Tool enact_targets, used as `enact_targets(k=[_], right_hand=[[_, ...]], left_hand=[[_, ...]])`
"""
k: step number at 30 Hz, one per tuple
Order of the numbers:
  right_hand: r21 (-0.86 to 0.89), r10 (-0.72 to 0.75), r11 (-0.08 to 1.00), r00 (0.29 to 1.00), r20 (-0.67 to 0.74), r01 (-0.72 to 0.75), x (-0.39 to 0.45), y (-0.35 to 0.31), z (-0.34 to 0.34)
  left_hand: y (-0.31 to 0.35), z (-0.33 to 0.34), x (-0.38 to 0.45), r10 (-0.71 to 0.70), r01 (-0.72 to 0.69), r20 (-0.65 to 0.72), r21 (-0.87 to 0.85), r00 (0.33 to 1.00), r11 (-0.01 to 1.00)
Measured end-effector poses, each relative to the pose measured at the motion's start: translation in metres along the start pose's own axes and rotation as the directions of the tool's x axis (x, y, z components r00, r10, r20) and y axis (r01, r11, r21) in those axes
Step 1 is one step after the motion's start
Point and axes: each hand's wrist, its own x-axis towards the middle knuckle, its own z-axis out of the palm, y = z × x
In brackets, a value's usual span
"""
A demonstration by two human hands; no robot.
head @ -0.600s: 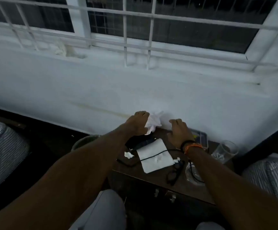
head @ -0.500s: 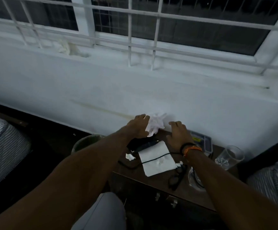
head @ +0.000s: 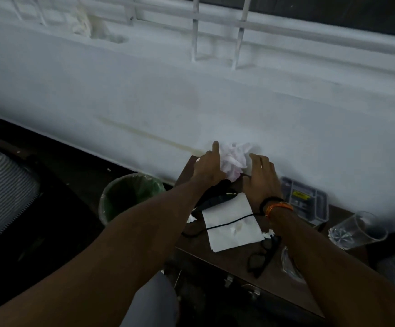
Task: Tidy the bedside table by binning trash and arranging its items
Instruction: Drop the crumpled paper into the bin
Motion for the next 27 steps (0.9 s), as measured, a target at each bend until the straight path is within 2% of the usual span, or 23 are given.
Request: enact_targets(k=[5,8,11,13,20,27], right_hand=[[0.004,-0.004,1.000,0.999,-0.039,0.004,0.004,0.002,0.008],[-0.034,-0.019,0.999,0.995,-0.093,0.016,0.004,0.000,0.010],[-0.060,-0.048,0.997,0.990,-0.133,0.040,0.008,-0.012,0.010],[-0.053,-0.088,0.995,0.982,-0.166,0.081,0.013,-0.026,0.009],[-0.006,-0.303,0.952,0.935,-0.187,0.307,0.025,-0.112,0.037],[-0.027,-0.456,0.890,0.886,-0.080,0.456,0.018,-0.178,0.095]], left_hand=[[-0.003,-0.001,0.003,-0.017,0.007,-0.075,-0.132,0.997,0.991],[-0.005,-0.014,0.002,0.001,-0.031,-0.142,-0.212,0.990,0.977],[-0.014,-0.040,-0.004,0.044,-0.123,-0.264,-0.288,0.963,0.950],[-0.027,-0.064,-0.007,0.050,-0.129,-0.272,-0.280,0.961,0.951],[-0.114,-0.127,-0.025,-0.188,0.131,-0.246,-0.232,0.951,0.964],[-0.211,-0.106,-0.063,-0.440,0.406,-0.188,-0.195,0.878,0.893]])
